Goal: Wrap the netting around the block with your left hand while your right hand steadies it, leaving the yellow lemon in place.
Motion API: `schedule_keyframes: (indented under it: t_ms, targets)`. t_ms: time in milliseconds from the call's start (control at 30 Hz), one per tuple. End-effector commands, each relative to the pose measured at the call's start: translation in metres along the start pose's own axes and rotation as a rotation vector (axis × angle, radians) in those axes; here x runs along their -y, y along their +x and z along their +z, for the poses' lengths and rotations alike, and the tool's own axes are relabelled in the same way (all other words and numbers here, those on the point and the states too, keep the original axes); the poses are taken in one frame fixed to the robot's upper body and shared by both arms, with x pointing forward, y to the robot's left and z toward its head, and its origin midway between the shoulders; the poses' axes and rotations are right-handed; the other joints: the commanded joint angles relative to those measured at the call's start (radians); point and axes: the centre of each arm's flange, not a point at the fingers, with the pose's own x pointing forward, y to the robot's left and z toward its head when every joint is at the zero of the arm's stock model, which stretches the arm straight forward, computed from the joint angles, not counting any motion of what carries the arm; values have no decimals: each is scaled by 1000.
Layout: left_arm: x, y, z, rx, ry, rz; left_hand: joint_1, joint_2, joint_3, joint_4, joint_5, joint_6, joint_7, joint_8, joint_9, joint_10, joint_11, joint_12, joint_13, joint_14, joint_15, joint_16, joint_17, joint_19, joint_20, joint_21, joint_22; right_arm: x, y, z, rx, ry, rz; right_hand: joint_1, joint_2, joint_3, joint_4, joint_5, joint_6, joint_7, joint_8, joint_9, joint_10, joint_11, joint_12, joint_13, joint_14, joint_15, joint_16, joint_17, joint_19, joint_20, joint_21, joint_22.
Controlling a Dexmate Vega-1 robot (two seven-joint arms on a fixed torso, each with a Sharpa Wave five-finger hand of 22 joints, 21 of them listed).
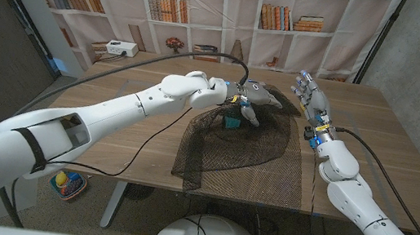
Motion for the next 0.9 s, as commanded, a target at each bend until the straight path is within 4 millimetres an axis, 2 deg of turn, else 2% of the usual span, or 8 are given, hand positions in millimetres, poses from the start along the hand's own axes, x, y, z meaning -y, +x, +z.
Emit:
schedule_keyframes:
  t_ms: [33,200,333,533,633,700,833,900]
  targets:
    - [-10,-2,-3,89,-260,115,-26,16,-1,16,-2,13,-16,17,1,0,-19,19,9,11,-22,12,-4,37,-18,3,2,3,-3,18,25,-52,9,-2,1,-1,-4,4,12,-1,0,3,5,4,2,2,2,0,1,-1,1,4,-1,4]
    - [-9,6,3,159,-324,59,-47,18,-8,14,-17,132,-37,58,6,100,-52,76,27,87,-33,38,-22,50,-5,-20,2,6,-6,26,34,-71,-8,-14,-6,-8,0,4,17,-3,1,2,7,4,2,2,6,11,3,1,-6,32,-4,4]
    - [-8,12,9,202,-334,6,-58,7,-16,11,-17,177,-49,71,8,139,-78,96,38,85,-33,39,-26,20,18,-44,2,7,-8,27,32,-71,-15,-20,-9,-12,2,4,17,-5,0,2,3,1,0,2,8,16,4,1,-7,42,-4,4]
    - [-6,24,21,245,-289,-56,-75,-25,-36,6,-5,209,-72,78,11,162,-88,112,55,68,-7,37,-28,-34,47,-83,2,6,-9,28,37,-69,-17,-28,-12,-16,6,5,8,-9,-3,2,-6,-1,-3,1,5,18,2,2,-8,45,-4,5]
    - [-6,30,26,275,-272,-83,-83,-40,-47,4,8,223,-106,81,11,194,-100,127,65,60,4,38,-27,-38,52,-95,3,6,-8,29,42,-71,-18,-32,-13,-17,8,5,5,-9,-4,2,-10,1,-5,1,4,19,2,2,-11,46,-5,5]
    - [-5,34,29,294,-261,-113,-83,-46,-51,1,15,238,-117,85,11,195,-107,129,70,54,5,38,-27,-46,56,-104,3,6,-7,29,45,-71,-19,-36,-13,-19,9,5,1,-10,-6,2,-15,1,-7,1,-2,20,0,2,-12,47,-5,5]
    - [-3,39,37,318,-232,-160,-95,-61,-66,2,30,293,-121,101,10,235,-94,147,80,55,14,46,-24,-50,61,-118,3,8,-6,29,47,-71,-25,-42,-13,-21,13,6,-7,-9,-8,2,-24,0,-9,1,-7,22,-2,3,-14,47,-5,5]
    - [-2,41,40,319,-214,-171,-101,-66,-73,3,36,307,-111,103,9,251,-88,152,83,59,21,50,-24,-52,62,-124,4,9,-6,28,46,-69,-28,-45,-12,-22,15,6,-11,-9,-9,2,-27,-3,-10,1,-11,22,-3,3,-15,46,-6,5]
